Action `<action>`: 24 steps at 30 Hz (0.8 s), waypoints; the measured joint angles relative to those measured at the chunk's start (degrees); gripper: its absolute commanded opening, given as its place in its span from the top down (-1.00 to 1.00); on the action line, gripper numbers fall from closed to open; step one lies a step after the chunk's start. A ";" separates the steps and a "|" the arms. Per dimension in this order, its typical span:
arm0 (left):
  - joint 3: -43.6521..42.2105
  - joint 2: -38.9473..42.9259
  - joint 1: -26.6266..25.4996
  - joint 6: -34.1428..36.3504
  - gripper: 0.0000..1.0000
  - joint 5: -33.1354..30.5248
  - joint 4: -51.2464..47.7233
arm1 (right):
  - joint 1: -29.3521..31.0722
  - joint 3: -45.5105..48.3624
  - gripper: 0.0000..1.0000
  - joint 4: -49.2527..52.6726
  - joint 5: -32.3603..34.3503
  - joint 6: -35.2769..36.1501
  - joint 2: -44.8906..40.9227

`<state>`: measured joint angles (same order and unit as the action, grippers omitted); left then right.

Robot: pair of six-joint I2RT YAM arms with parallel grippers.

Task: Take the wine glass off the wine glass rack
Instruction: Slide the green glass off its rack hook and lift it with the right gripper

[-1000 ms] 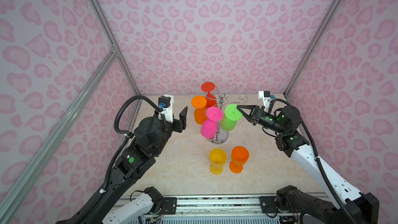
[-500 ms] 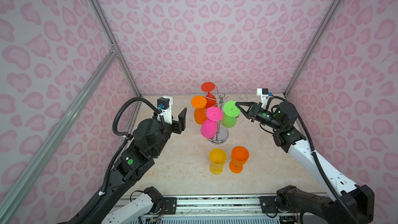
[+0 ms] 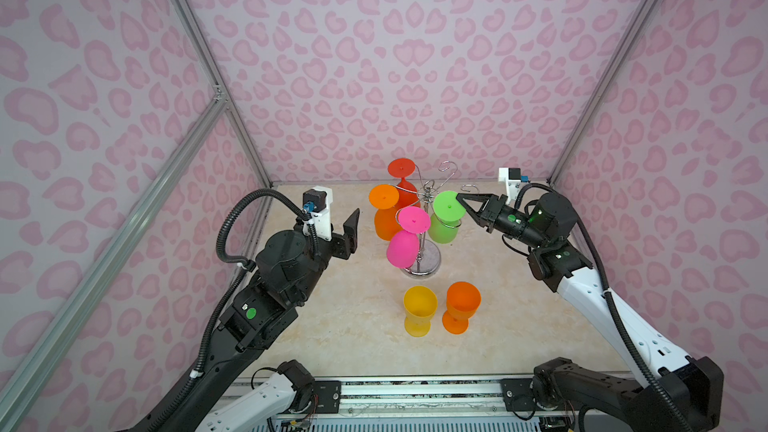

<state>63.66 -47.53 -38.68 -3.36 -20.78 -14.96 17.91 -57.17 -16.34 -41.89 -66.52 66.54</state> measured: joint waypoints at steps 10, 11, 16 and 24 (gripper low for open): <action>-0.09 -0.09 0.07 0.00 -0.40 0.52 -0.02 | -4.17 0.02 1.00 3.02 0.46 1.18 -3.37; -0.09 -0.15 0.07 0.00 -0.40 0.68 -0.02 | -4.57 0.13 1.00 3.19 0.46 1.27 -3.74; -0.09 -0.31 0.15 -0.04 -0.40 0.87 -0.02 | -8.07 0.61 1.00 5.99 0.22 2.27 -6.47; -0.09 -1.57 0.33 -2.58 -0.40 4.98 0.24 | -17.42 0.70 1.00 11.15 -0.09 3.72 -12.98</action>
<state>63.57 -49.10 -38.35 -5.93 -15.79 -14.72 0.49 -56.47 -5.19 -41.98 -62.81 53.56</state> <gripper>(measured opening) 0.703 0.049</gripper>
